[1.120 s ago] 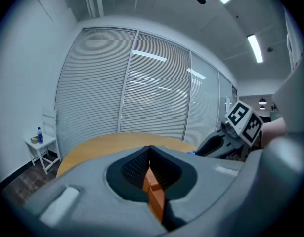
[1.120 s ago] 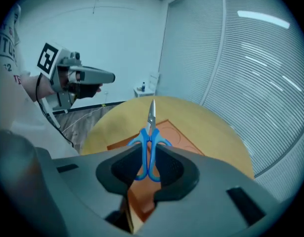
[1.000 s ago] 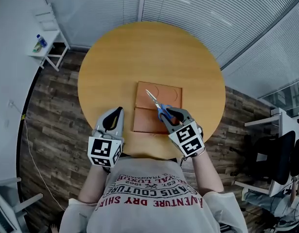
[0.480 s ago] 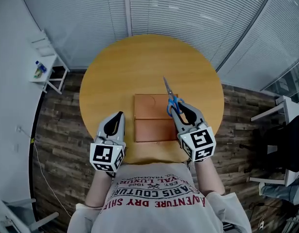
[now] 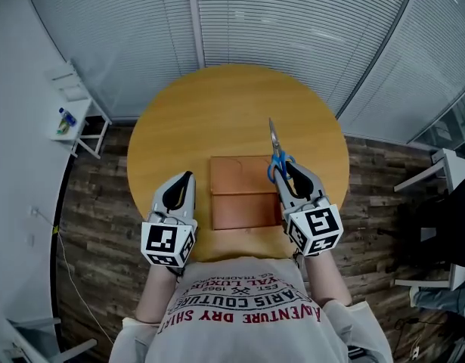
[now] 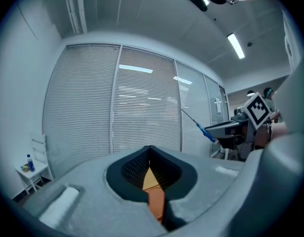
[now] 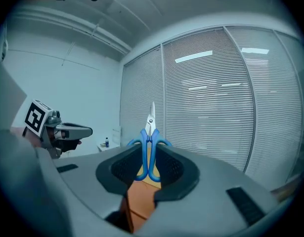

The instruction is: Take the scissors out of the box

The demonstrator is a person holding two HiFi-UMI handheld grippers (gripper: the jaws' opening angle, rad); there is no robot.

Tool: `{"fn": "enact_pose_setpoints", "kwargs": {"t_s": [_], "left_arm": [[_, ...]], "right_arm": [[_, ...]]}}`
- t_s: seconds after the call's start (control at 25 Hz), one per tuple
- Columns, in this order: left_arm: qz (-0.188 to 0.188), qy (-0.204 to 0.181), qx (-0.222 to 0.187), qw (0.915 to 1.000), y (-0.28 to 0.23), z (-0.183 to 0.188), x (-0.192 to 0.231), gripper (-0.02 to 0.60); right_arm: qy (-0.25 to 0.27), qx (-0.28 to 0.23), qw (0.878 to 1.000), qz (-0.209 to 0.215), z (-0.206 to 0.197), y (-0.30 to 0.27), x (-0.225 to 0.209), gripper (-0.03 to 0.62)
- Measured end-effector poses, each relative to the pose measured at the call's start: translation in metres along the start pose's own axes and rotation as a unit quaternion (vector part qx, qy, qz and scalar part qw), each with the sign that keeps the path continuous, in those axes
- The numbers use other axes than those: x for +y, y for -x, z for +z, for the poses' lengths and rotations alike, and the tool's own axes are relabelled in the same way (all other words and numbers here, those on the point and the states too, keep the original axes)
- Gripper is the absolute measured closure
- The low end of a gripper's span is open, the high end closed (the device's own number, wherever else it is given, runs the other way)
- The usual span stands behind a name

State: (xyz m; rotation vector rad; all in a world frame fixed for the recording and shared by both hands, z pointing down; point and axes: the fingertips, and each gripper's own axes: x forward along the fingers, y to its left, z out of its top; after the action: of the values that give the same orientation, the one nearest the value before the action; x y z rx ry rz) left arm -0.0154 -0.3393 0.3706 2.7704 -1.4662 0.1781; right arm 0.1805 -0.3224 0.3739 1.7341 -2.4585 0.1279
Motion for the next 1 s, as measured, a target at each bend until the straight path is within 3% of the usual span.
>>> {"fn": "enact_pose_setpoints", "kwargs": {"t_s": [1.0], "left_arm": [[-0.026, 0.002, 0.016, 0.9995, -0.002, -0.003, -0.004, 0.571]], "right_arm": [[0.045, 0.002, 0.999, 0.027, 0.001, -0.001, 0.022, 0.502]]}}
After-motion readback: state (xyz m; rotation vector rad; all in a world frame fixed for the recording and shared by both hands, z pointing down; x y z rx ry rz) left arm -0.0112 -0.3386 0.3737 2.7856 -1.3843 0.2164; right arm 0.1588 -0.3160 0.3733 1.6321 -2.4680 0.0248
